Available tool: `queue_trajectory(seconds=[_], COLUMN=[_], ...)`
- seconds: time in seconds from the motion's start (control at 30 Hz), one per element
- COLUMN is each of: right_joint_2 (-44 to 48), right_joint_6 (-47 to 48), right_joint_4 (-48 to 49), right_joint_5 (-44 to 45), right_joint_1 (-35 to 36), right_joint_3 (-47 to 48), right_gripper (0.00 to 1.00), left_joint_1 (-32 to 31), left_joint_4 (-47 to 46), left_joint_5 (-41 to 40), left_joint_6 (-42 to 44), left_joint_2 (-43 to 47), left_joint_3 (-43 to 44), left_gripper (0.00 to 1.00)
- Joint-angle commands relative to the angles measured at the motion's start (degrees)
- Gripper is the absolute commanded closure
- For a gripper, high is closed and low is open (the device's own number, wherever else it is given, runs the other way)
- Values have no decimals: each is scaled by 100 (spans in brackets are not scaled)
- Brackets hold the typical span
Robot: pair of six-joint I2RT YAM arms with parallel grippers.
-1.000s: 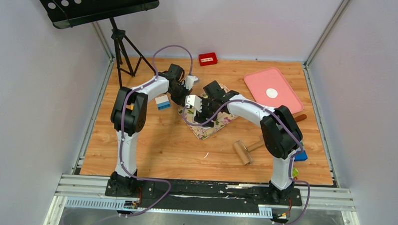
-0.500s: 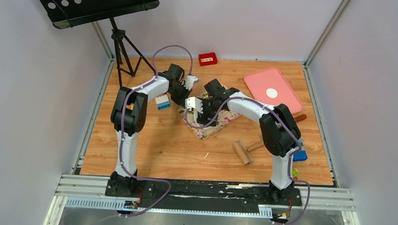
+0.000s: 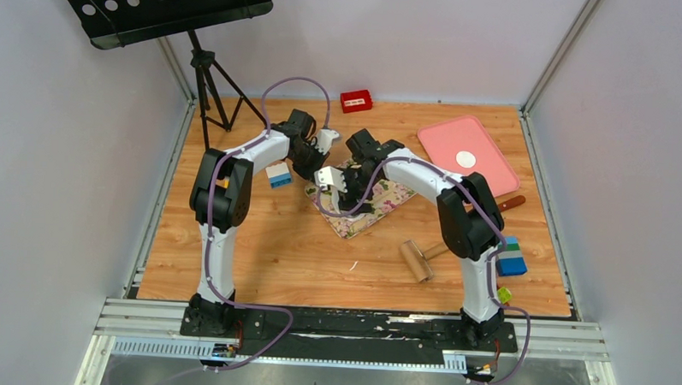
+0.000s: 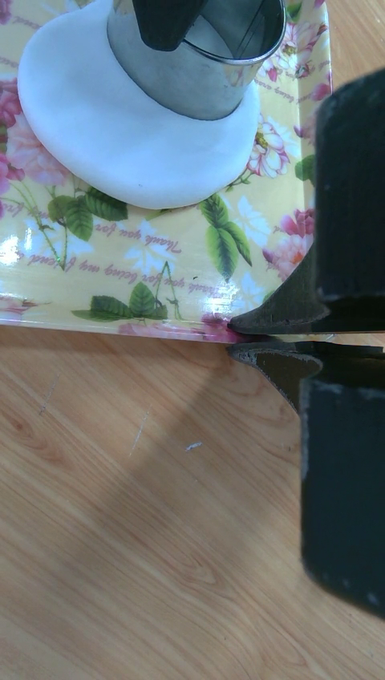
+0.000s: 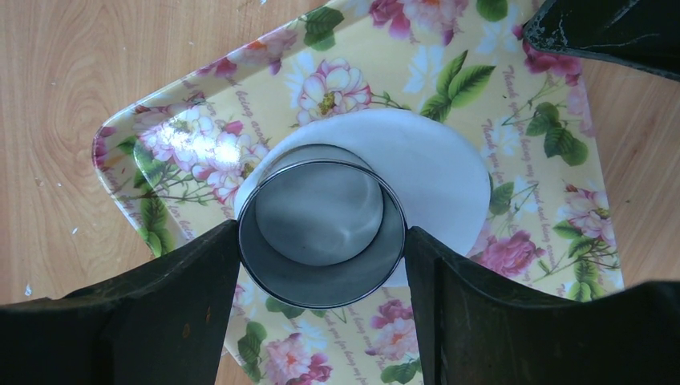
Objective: Roll out the dumpling wrappers from the dough
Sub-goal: Press the dumpling wrapper on the work surface.
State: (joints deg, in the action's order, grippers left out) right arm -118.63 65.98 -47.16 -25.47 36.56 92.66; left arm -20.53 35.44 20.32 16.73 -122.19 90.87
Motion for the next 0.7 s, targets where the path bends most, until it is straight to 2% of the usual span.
queue_trajectory(seconds=[0.0, 0.67], right_joint_2=[-421, -182], right_joint_6=[-322, -1548], right_joint_4=[-399, 229], right_joint_5=[268, 1213], right_joint_1=[-52, 184], right_joint_3=[-146, -733], right_gripper=[40, 41], left_joint_1=[-47, -48], left_joint_4=[347, 323], left_joint_5=[-321, -383], left_joint_6=[-74, -132], left_joint_2=[-266, -263], left_joint_3=[-289, -298], left_gripper=[100, 100])
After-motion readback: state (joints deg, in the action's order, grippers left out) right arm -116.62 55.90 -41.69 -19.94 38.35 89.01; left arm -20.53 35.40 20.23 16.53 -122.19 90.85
